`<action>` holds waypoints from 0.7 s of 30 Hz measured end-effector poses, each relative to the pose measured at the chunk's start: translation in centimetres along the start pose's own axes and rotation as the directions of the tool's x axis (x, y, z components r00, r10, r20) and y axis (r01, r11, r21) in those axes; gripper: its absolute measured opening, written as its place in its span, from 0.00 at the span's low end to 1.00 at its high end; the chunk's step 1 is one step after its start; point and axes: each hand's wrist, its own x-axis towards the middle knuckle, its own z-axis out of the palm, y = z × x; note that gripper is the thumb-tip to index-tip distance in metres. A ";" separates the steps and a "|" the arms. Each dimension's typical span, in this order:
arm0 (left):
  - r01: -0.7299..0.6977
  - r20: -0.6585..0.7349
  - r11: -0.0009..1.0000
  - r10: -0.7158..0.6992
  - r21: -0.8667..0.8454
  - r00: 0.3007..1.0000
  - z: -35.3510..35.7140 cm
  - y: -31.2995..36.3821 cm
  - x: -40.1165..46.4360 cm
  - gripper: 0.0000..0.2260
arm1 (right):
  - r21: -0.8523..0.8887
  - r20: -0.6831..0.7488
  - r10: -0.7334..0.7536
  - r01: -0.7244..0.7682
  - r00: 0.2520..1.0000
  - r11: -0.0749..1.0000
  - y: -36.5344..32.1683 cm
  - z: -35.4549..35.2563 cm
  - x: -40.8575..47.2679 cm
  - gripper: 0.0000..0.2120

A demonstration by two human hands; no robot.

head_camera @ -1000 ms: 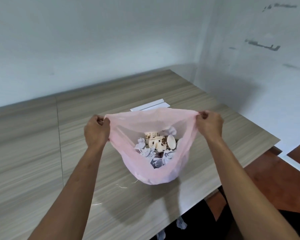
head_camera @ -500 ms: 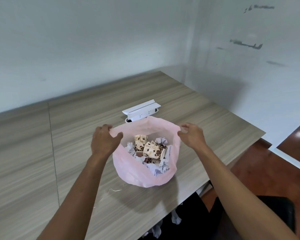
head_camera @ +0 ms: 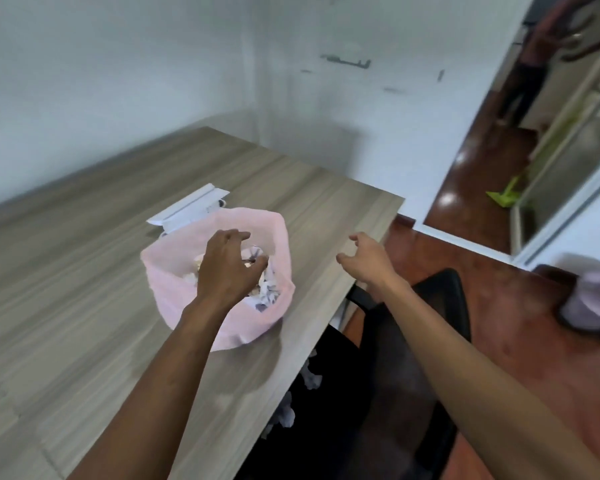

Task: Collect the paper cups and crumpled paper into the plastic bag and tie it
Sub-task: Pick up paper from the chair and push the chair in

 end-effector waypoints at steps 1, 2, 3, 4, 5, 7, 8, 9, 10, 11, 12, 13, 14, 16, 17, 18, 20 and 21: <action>-0.044 0.044 0.999 0.045 -0.016 0.998 0.4 0.2 -0.4 0.23 | -0.013 -0.015 0.020 -0.020 1.000 1.000 0.7 -0.3 -1.1 0.30; -0.081 0.085 0.996 0.084 -0.036 0.993 0.9 0.4 -0.9 0.23 | -0.033 -0.042 0.036 -0.037 0.998 0.999 1.4 -0.6 -2.2 0.30; -0.118 0.122 0.991 0.125 -0.059 0.985 1.4 0.7 -1.6 0.23 | -0.058 -0.088 0.048 -0.053 0.995 0.997 2.1 -1.0 -3.4 0.30; -0.147 0.164 0.986 0.159 -0.084 0.973 1.8 1.1 -2.4 0.23 | -0.078 -0.150 0.057 -0.070 0.987 0.995 2.8 -1.3 -4.7 0.29; -0.173 0.206 0.979 0.192 -0.111 0.960 2.2 1.4 -3.4 0.23 | -0.095 -0.219 0.062 -0.085 0.974 0.992 3.6 -1.6 -6.1 0.29; -0.195 0.307 0.970 0.232 -0.148 0.923 3.2 2.1 -5.6 0.23 | -0.142 -0.348 0.069 -0.125 0.935 0.982 5.2 -1.9 -9.0 0.30; -0.193 0.357 0.968 0.240 -0.163 0.903 3.5 2.5 -6.9 0.24 | -0.162 -0.397 0.087 -0.163 0.914 0.973 6.0 -2.0 -10.5 0.31; -0.180 0.403 0.965 0.245 -0.193 0.882 4.0 2.9 -8.1 0.25 | -0.160 -0.432 0.125 -0.213 0.893 0.964 6.8 -2.2 -12.0 0.33; -0.152 0.449 0.961 0.245 -0.232 0.860 4.4 3.5 -9.4 0.26 | -0.131 -0.447 0.183 -0.267 0.876 0.955 7.5 -2.3 -13.3 0.36; -0.111 0.495 0.954 0.242 -0.279 0.835 4.8 4.0 -10.7 0.28 | -0.089 -0.439 0.243 -0.311 0.865 0.946 8.2 -2.5 -14.5 0.38; -0.070 0.545 0.942 0.250 -0.329 0.800 5.2 4.6 -12.0 0.31 | -0.051 -0.404 0.296 -0.344 0.866 0.938 9.1 -2.4 -15.4 0.41; -0.034 0.614 0.929 0.271 -0.369 0.741 5.7 5.2 -13.3 0.35 | -0.038 -0.352 0.329 -0.365 0.876 0.930 9.9 -2.3 -16.3 0.43; 0.014 0.702 0.916 0.298 -0.402 0.647 6.4 5.7 -14.8 0.39 | -0.042 -0.295 0.346 -0.373 0.891 0.927 10.7 -2.1 -17.2 0.45; 0.115 0.860 0.911 0.324 -0.396 0.393 7.8 6.3 -17.8 0.50 | -0.024 -0.211 0.344 -0.357 0.915 0.934 11.9 -1.7 -18.8 0.46; 0.143 0.912 0.925 0.307 -0.353 0.271 8.5 6.6 -19.2 0.56 | 0.016 -0.202 0.340 -0.344 0.918 0.939 12.2 -1.6 -19.3 0.45; 0.156 0.945 0.941 0.272 -0.300 0.181 9.2 6.7 -20.5 0.59 | 0.060 -0.208 0.339 -0.334 0.917 0.941 12.3 -1.7 -19.6 0.44; 0.198 0.969 0.952 0.208 -0.233 0.136 10.1 6.7 -22.5 0.61 | 0.126 -0.202 0.348 -0.328 0.916 0.936 12.2 -1.9 -19.8 0.44; 0.241 0.969 0.944 0.191 -0.225 0.155 10.4 6.6 -23.0 0.60 | 0.158 -0.188 0.356 -0.329 0.915 0.931 12.2 -2.0 -19.8 0.44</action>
